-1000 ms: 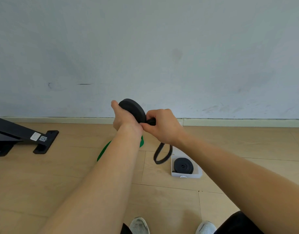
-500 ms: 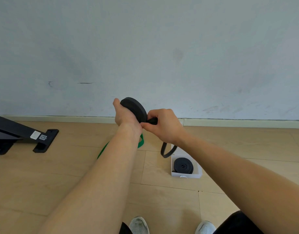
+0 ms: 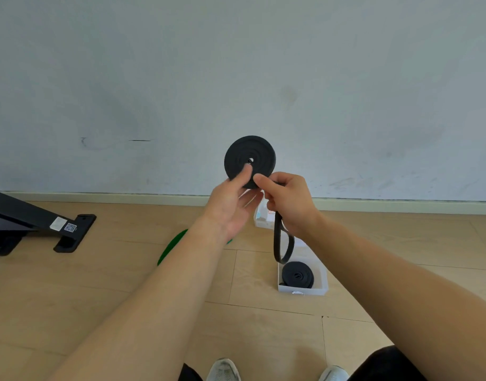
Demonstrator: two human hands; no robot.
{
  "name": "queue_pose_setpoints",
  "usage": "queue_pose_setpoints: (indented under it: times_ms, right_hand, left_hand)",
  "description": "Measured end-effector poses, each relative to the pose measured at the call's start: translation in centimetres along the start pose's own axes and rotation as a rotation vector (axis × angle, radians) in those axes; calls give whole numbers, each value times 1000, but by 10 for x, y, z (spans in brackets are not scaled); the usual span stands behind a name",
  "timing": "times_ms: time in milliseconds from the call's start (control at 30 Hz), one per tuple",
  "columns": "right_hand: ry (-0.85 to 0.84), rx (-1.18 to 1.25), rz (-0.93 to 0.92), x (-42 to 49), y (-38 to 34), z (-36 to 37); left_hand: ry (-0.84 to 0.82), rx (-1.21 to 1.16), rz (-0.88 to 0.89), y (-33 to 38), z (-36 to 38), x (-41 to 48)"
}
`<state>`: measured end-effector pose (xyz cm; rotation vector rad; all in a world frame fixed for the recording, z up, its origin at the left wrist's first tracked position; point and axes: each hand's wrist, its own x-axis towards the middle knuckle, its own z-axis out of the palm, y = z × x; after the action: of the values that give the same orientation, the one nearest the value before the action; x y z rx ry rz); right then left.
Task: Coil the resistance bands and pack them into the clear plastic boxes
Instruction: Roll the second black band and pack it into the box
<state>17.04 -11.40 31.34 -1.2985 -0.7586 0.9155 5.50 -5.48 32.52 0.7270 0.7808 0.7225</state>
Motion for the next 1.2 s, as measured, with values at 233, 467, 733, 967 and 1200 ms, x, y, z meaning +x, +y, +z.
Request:
queue_pose_setpoints:
  times_ms: [233,467,733,967,1200]
  right_hand:
    - [-245,-208,43,7,-11,-19]
    - [-464,-501,90,10,-15,-56]
    - [-403,-576,46,12,-20,-69]
    - [-431,-397,108,13,-18,-75]
    - [-347,-267,112,13,-12,-73]
  left_hand:
    - [20,232,162,10,-3,3]
    - [-42,457,150,19,-22,4]
    - [-102,519,122,20,-21,7]
    - [-178,599,71,19,-15,7]
    - [-136,493,85,14,-7,6]
